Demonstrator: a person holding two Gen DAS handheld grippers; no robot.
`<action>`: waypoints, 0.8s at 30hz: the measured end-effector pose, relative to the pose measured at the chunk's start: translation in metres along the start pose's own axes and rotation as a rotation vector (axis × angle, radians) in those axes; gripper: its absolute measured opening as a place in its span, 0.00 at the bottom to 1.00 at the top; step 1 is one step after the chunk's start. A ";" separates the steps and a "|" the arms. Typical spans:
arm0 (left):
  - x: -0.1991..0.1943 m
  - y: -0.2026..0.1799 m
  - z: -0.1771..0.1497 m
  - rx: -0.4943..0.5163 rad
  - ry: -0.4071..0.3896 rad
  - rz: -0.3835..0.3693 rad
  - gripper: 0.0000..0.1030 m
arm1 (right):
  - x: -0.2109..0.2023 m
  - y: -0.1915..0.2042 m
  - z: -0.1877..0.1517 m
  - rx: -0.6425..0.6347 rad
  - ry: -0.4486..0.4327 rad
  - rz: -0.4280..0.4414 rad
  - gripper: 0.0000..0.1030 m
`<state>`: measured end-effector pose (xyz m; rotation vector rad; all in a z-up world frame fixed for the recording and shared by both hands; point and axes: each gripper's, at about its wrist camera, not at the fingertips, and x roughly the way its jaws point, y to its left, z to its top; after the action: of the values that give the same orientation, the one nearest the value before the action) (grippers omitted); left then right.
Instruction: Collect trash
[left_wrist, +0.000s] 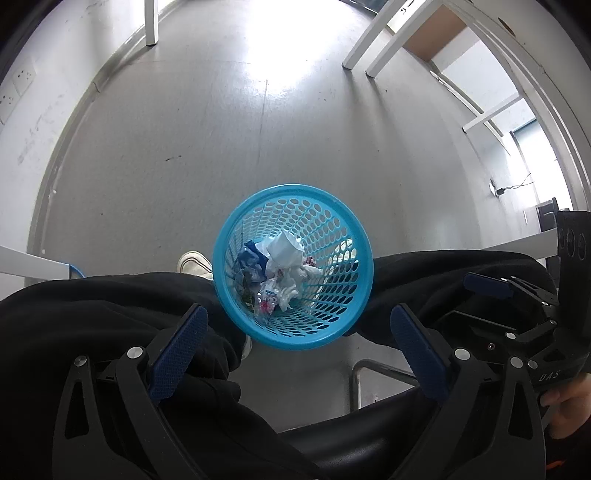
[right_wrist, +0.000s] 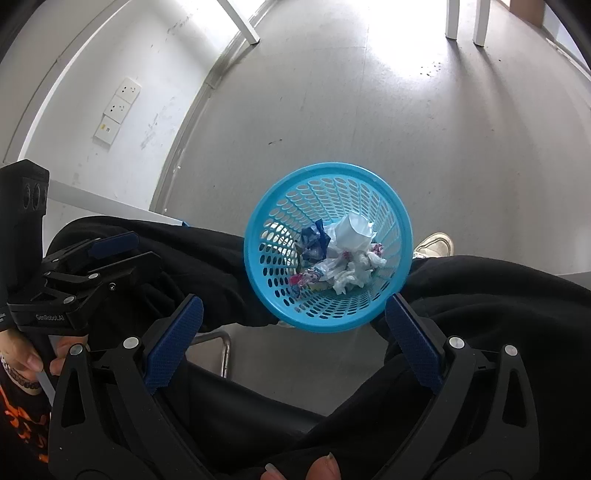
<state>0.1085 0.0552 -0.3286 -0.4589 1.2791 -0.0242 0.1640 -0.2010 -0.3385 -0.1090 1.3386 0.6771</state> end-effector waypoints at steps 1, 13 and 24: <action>0.000 0.000 0.000 0.000 0.001 0.000 0.94 | 0.000 -0.001 0.000 0.003 0.000 0.003 0.92; 0.002 -0.002 0.001 0.008 0.010 0.009 0.94 | 0.001 -0.006 0.001 0.034 -0.005 0.019 0.92; 0.001 -0.004 0.000 0.011 0.013 0.014 0.94 | 0.003 -0.009 0.001 0.045 -0.004 0.029 0.92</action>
<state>0.1100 0.0511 -0.3278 -0.4411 1.2942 -0.0228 0.1693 -0.2068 -0.3441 -0.0515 1.3526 0.6707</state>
